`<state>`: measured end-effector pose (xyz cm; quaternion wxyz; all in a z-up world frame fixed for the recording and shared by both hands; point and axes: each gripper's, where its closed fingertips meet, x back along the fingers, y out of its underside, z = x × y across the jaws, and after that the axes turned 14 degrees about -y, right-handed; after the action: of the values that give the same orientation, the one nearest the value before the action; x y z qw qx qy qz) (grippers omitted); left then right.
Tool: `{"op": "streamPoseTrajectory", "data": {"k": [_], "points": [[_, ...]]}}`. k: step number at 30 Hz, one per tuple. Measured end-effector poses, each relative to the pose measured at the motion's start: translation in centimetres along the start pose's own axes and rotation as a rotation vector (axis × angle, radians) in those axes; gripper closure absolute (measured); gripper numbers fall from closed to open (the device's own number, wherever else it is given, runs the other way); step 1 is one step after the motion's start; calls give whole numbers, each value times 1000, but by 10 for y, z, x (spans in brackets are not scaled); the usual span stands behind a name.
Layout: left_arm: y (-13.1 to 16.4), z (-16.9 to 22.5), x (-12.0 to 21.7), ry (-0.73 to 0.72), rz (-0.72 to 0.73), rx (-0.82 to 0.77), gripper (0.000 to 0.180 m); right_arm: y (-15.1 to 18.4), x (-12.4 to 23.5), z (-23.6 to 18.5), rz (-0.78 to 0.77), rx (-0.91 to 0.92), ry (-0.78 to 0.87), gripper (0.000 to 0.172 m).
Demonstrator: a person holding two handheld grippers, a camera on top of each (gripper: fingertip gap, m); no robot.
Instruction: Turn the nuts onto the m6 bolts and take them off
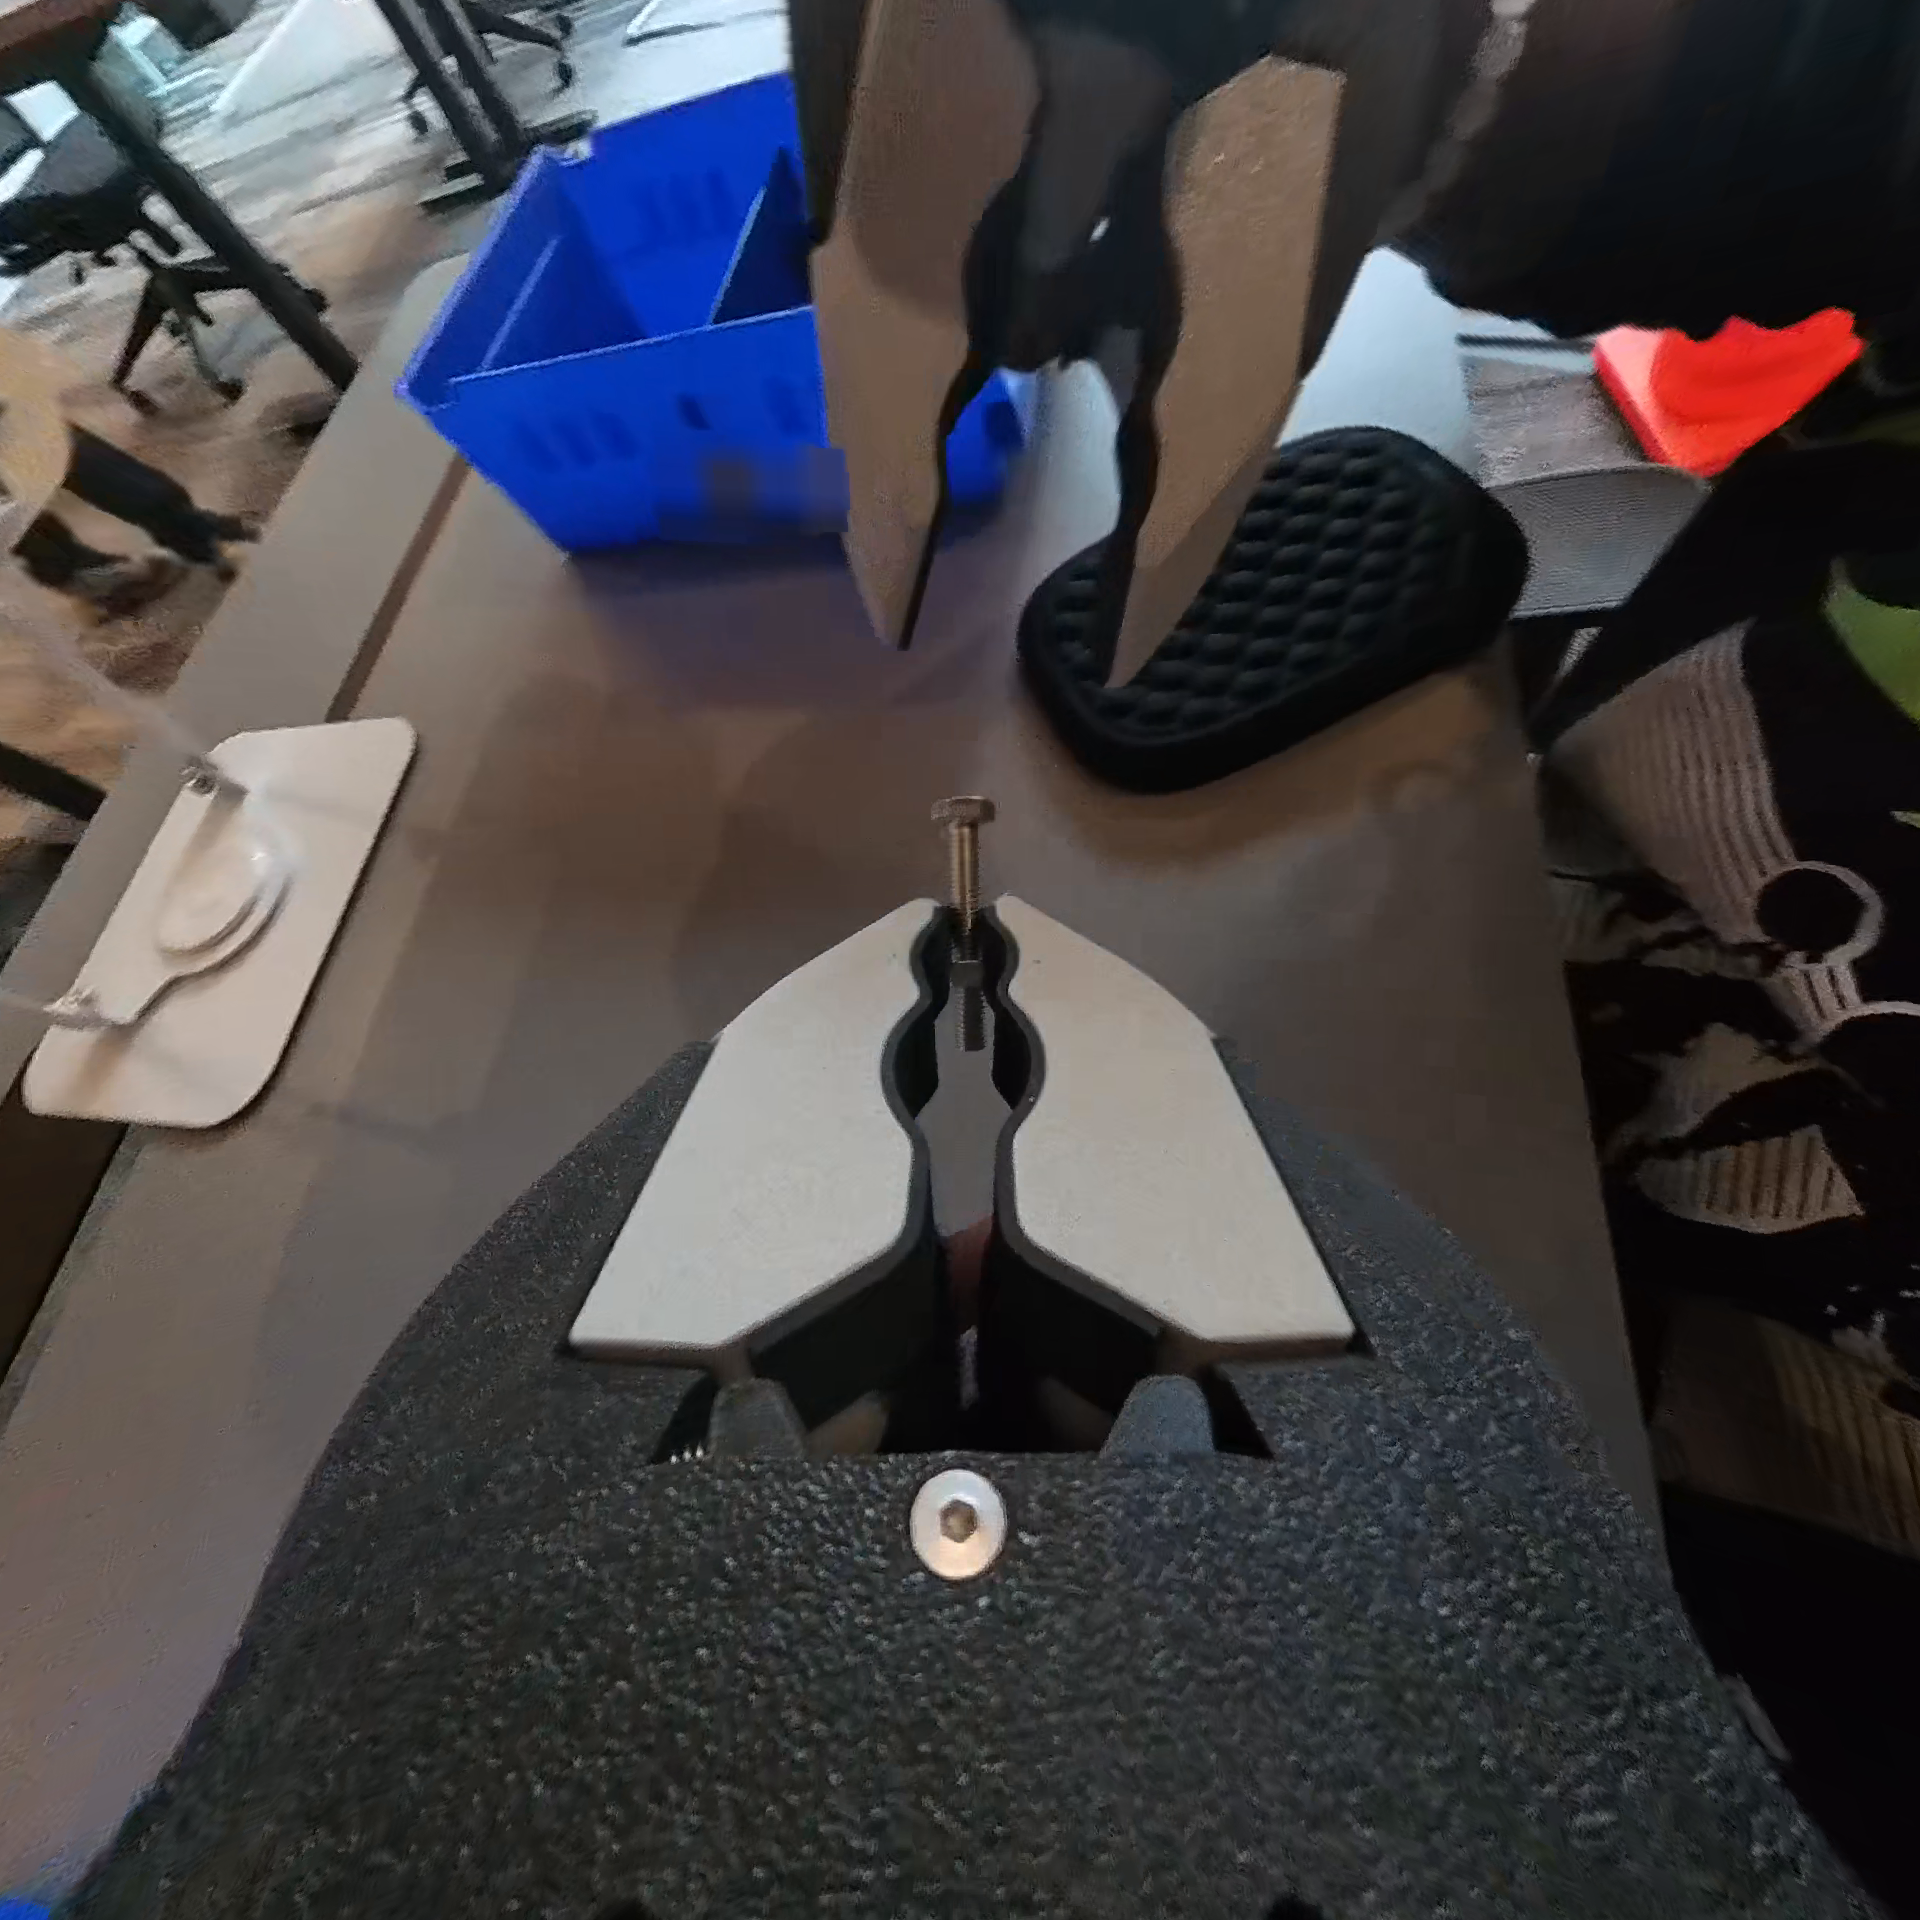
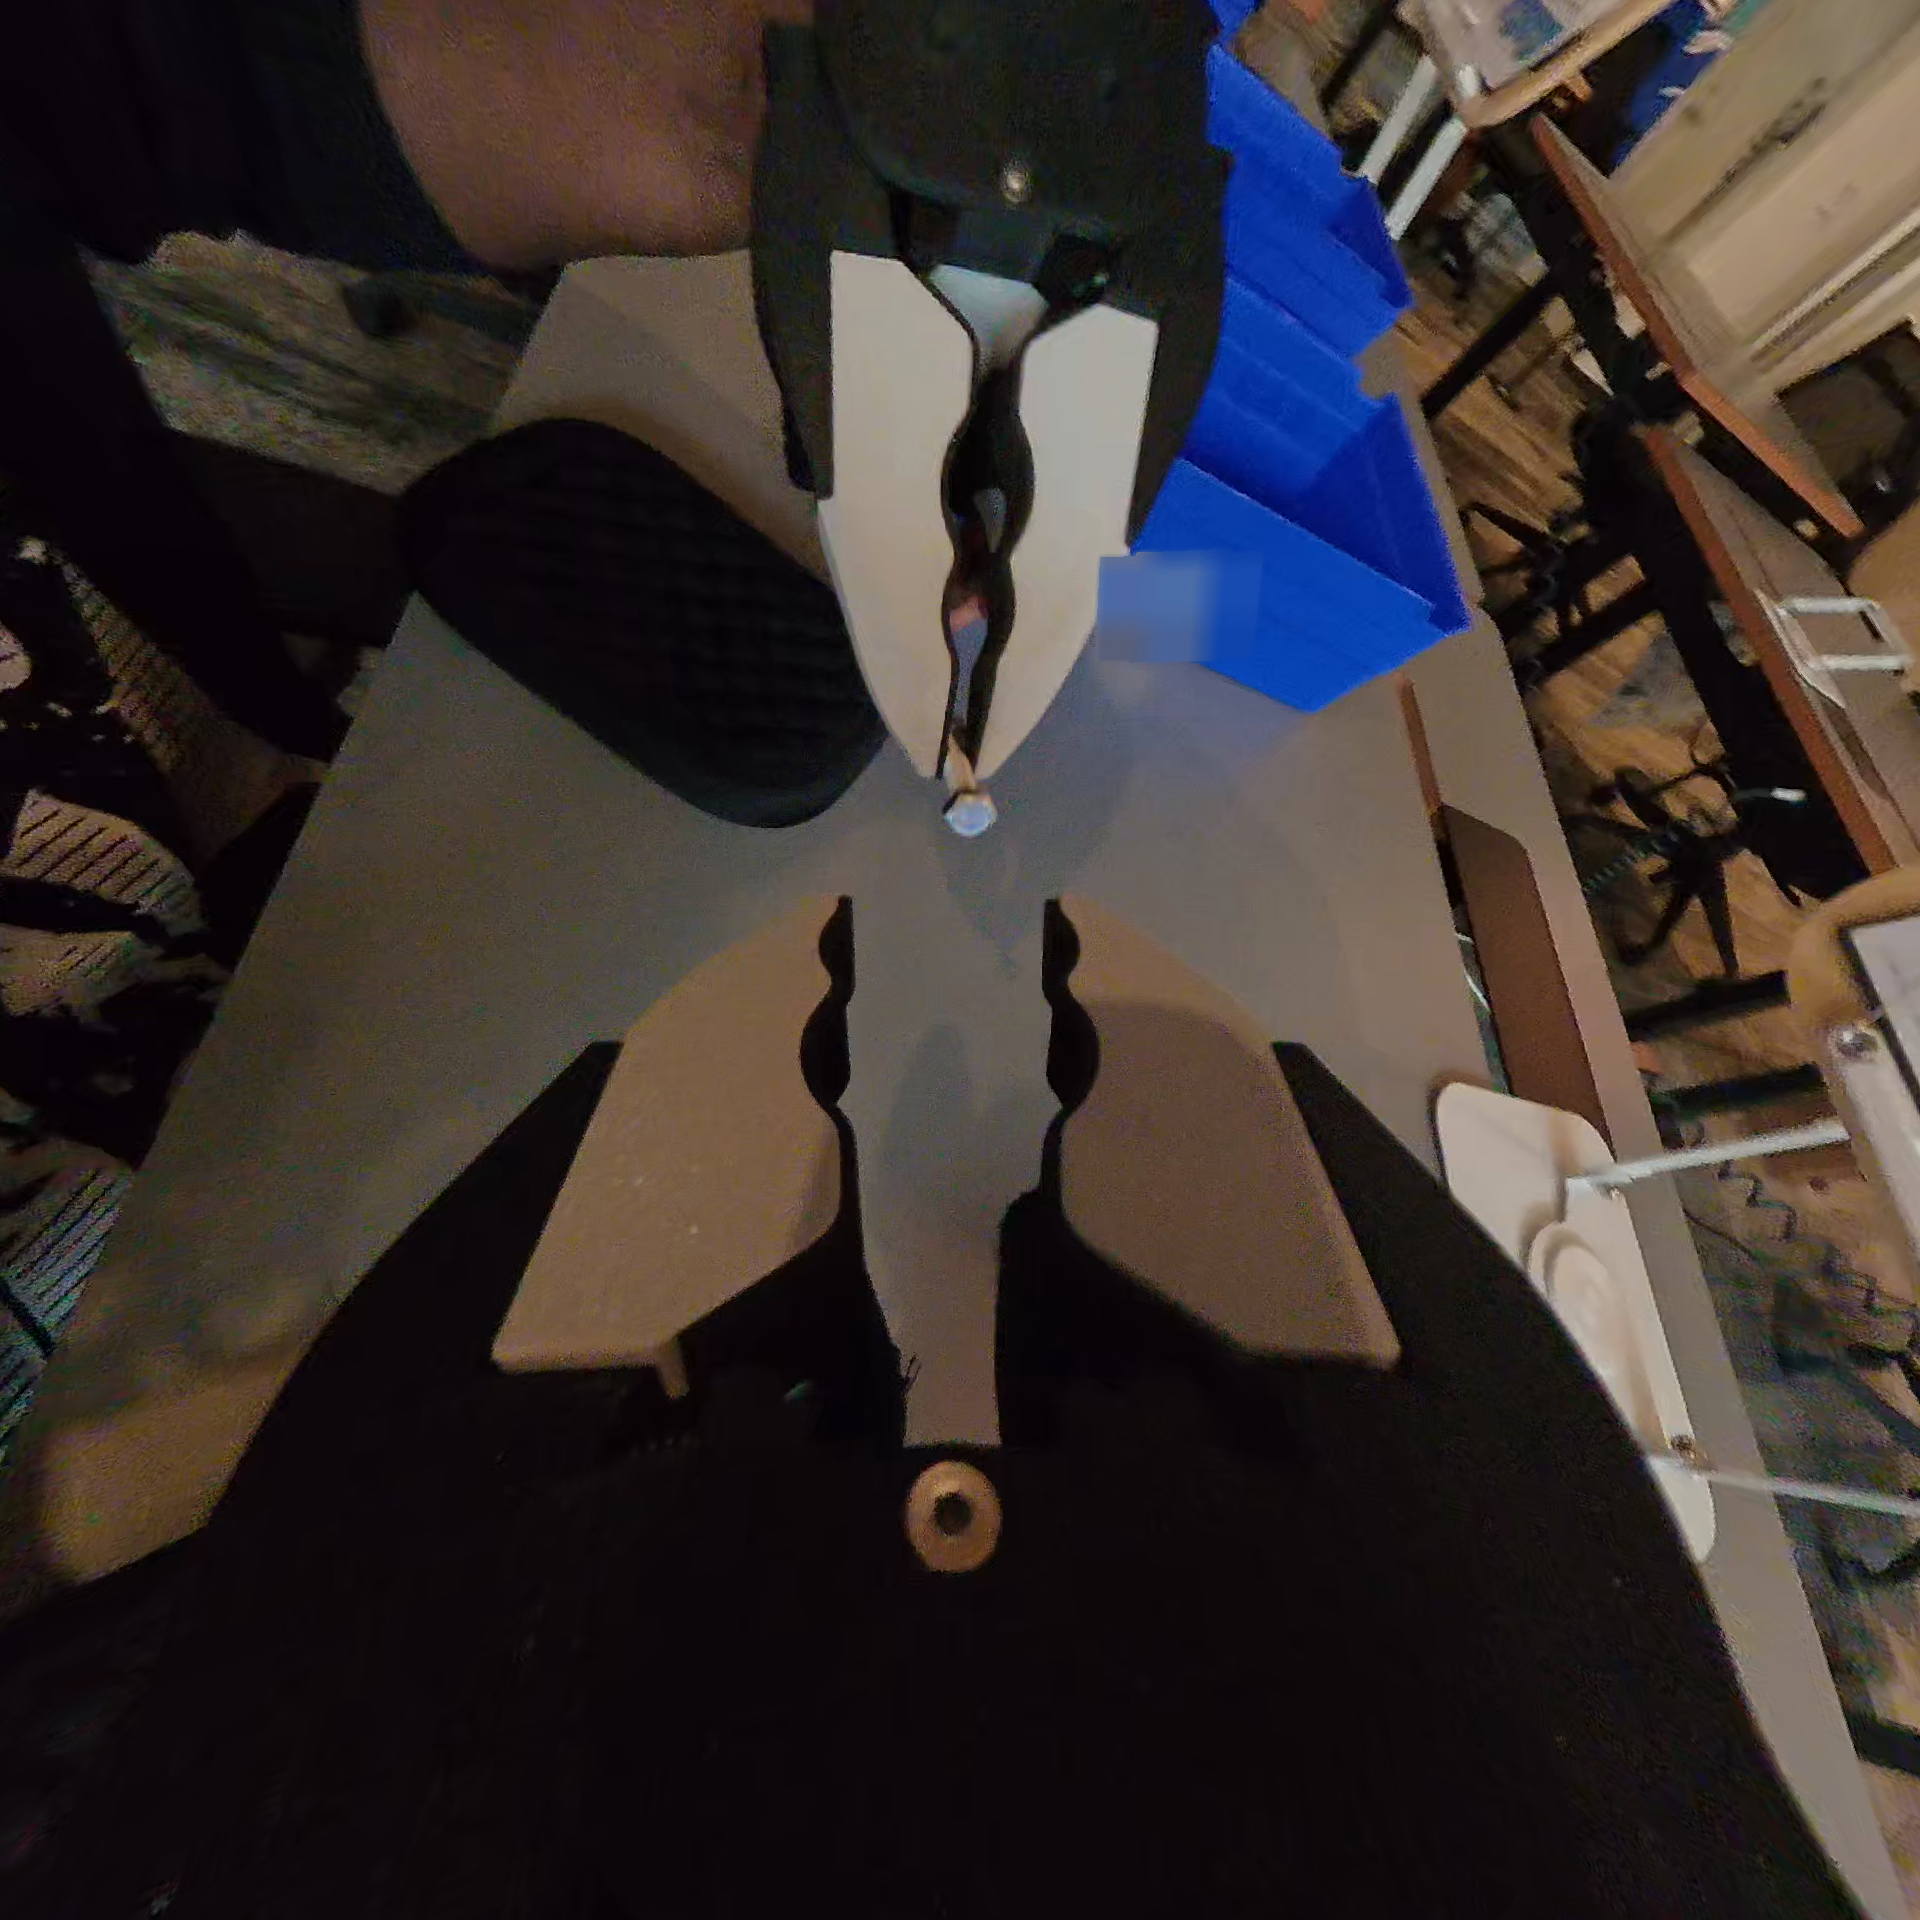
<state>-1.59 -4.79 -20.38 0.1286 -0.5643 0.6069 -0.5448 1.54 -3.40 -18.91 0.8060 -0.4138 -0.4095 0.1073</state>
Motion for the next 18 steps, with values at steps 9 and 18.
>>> {"op": "streamPoseTrajectory", "data": {"k": [9,18], "points": [[-8,24,-15,87,0,-37,175,5,-15,-14,-30,66,-67,149],[-9,28,-19,112,2,-38,175,7,-16,-15,-28,68,-76,162]]}}
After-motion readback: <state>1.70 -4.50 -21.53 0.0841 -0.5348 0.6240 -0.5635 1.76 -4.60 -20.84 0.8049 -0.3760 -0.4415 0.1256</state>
